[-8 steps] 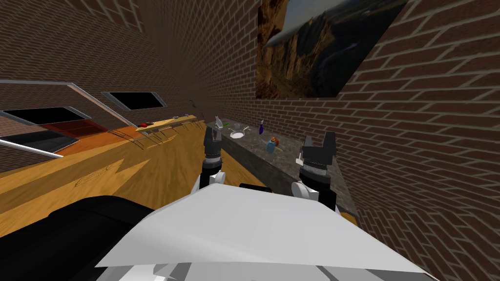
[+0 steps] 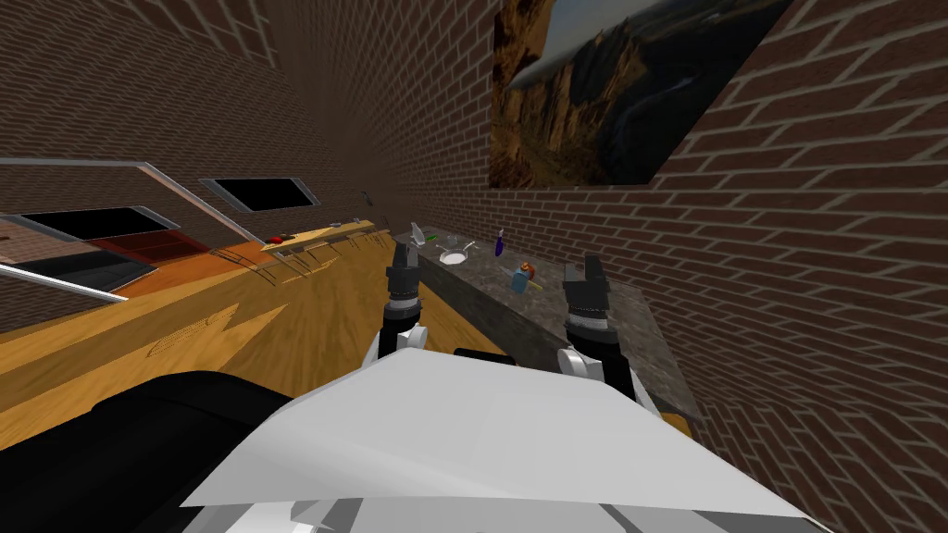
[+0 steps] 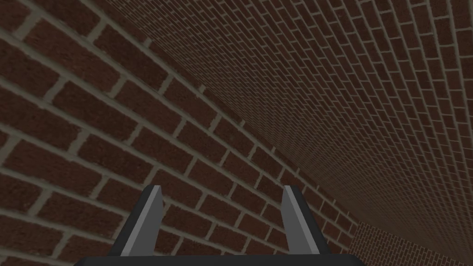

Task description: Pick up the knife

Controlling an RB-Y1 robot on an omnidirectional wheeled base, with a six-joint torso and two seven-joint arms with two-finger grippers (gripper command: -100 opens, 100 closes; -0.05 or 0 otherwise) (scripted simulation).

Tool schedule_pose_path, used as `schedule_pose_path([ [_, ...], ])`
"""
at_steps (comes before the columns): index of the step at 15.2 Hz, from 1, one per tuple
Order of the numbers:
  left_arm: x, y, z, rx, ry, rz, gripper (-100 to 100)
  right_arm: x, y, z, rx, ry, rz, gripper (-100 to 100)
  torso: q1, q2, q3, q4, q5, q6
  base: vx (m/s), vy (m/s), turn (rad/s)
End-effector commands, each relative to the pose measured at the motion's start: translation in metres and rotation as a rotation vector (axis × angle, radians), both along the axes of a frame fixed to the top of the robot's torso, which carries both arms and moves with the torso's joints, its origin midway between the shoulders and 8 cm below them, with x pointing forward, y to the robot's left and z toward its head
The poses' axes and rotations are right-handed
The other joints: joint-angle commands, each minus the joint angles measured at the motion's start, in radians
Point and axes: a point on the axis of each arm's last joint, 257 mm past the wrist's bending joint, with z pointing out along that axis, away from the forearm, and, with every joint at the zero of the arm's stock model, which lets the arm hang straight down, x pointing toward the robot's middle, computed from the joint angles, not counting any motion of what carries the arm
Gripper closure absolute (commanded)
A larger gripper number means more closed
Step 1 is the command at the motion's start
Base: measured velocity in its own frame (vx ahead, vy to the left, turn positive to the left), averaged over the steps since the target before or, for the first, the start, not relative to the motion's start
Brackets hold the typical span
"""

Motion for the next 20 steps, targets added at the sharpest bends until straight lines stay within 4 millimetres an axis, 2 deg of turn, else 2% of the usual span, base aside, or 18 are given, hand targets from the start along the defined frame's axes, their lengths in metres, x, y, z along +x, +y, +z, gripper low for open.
schedule_pose_path([
  [1, 0.000, 0.000, 0.000, 0.000, 0.000, 0.000, 0, 0.008, 0.005, -0.016, -0.075, 0.039, 0.001, -100, 0.000, 0.000, 0.000, 0.000, 0.000, 0.000, 0.049, 0.103, 0.004],
  [2, 0.000, 0.000, 0.000, 0.000, 0.000, 0.000, 0, 0.008, 0.005, -0.016, -0.075, 0.039, 0.001, -100, 0.000, 0.000, 0.000, 0.000, 0.000, 0.000, 0.056, 0.088, 0.002],
  [4, 0.000, 0.000, 0.000, 0.000, 0.000, 0.000, 0, 0.019, 0.010, -0.041, -0.182, 0.096, -0.005, -100, -0.001, -0.001, 0.000, 0.000, 0.000, 0.000, 0.052, 0.109, 0.010],
  [5, 0.000, 0.000, 0.000, 0.000, 0.000, 0.000, 0, 0.019, 0.010, -0.041, -0.190, 0.097, -0.001, -100, 0.001, -0.001, -0.001, 0.000, 0.000, 0.000, 0.061, 0.134, 0.006],
  [6, 0.000, 0.000, 0.000, 0.000, 0.000, 0.000, 0, 0.025, 0.011, -0.055, -0.248, 0.126, -0.007, -100, 0.002, -0.001, -0.001, 0.000, 0.000, 0.000, 0.060, 0.131, 0.003],
  [7, 0.000, 0.000, 0.000, 0.000, 0.000, 0.000, 0, 0.025, 0.011, -0.055, -0.254, 0.127, -0.004, -100, 0.002, -0.001, -0.001, 0.000, 0.000, 0.000, 0.057, 0.125, 0.002],
  [8, 0.000, 0.000, 0.000, 0.000, 0.000, 0.000, 0, 0.031, 0.012, -0.070, -0.316, 0.157, -0.010, -100, 0.002, -0.001, -0.001, 0.000, 0.000, 0.000, 0.072, 0.137, 0.011],
  [9, 0.000, 0.000, 0.000, 0.000, 0.000, 0.000, 0, 0.031, 0.012, -0.070, -0.321, 0.158, -0.009, -100, 0.002, -0.002, -0.001, 0.000, 0.001, 0.000, 0.072, 0.125, 0.001],
  [10, 0.000, 0.000, 0.000, 0.000, 0.000, 0.000, 0, 0.036, 0.011, -0.086, -0.391, 0.189, -0.014, -100, 0.002, -0.002, -0.001, 0.000, 0.001, 0.000, 0.071, 0.130, 0.008],
  [11, 0.000, 0.000, 0.000, 0.000, 0.000, 0.000, 0, 0.036, 0.011, -0.086, -0.392, 0.189, -0.014, -100, 0.002, -0.002, -0.001, 0.000, 0.000, 0.000, 0.063, 0.121, 0.005],
  [12, 0.000, 0.000, 0.000, 0.000, 0.000, 0.000, 0, 0.042, 0.008, -0.102, -0.466, 0.220, -0.021, -100, 0.002, -0.002, -0.001, 0.000, 0.001, 0.000, 0.064, 0.131, 0.010],
  [13, 0.000, 0.000, 0.000, 0.000, 0.000, 0.000, 0, 0.042, 0.008, -0.102, -0.466, 0.220, -0.021, -100, 0.002, -0.002, -0.001, 0.000, 0.000, 0.000, 0.054, 0.127, 0.006],
  [14, 0.000, 0.000, 0.000, 0.000, 0.000, 0.000, 0, 0.047, 0.005, -0.119, -0.543, 0.251, -0.029, -100, 0.002, -0.001, -0.001, 0.000, 0.001, 0.000, 0.069, 0.146, 0.012],
  [15, 0.000, 0.000, 0.000, 0.000, 0.000, 0.000, 0, 0.047, 0.005, -0.119, -0.543, 0.251, -0.029, -100, 0.003, -0.002, -0.001, 0.000, 0.001, 0.000, 0.065, 0.135, -0.003],
  [17, 0.000, 0.000, 0.000, 0.000, 0.000, 0.000, 0, 0.051, -0.001, -0.137, -0.622, 0.282, -0.039, -100, 0.002, -0.002, -0.001, -0.001, 0.001, 0.000, 0.077, 0.125, 0.009],
  [18, 0.000, 0.000, 0.000, 0.000, 0.000, 0.000, 0, 0.055, -0.008, -0.153, -0.704, 0.309, -0.049, -100, 0.002, -0.002, -0.001, -0.001, 0.001, 0.000, 0.070, 0.138, 0.009],
  [19, 0.000, 0.000, 0.000, 0.000, 0.000, 0.000, 0, 0.056, -0.008, -0.154, -0.704, 0.312, -0.050, -100, 0.002, -0.002, -0.001, -0.001, 0.001, 0.000, 0.060, 0.144, 0.008],
  [20, 0.000, 0.000, 0.000, 0.000, 0.000, 0.000, 0, 0.059, -0.016, -0.169, -0.788, 0.337, -0.061, -100, 0.003, -0.002, -0.001, -0.001, 0.001, 0.000, 0.073, 0.152, 0.007],
])
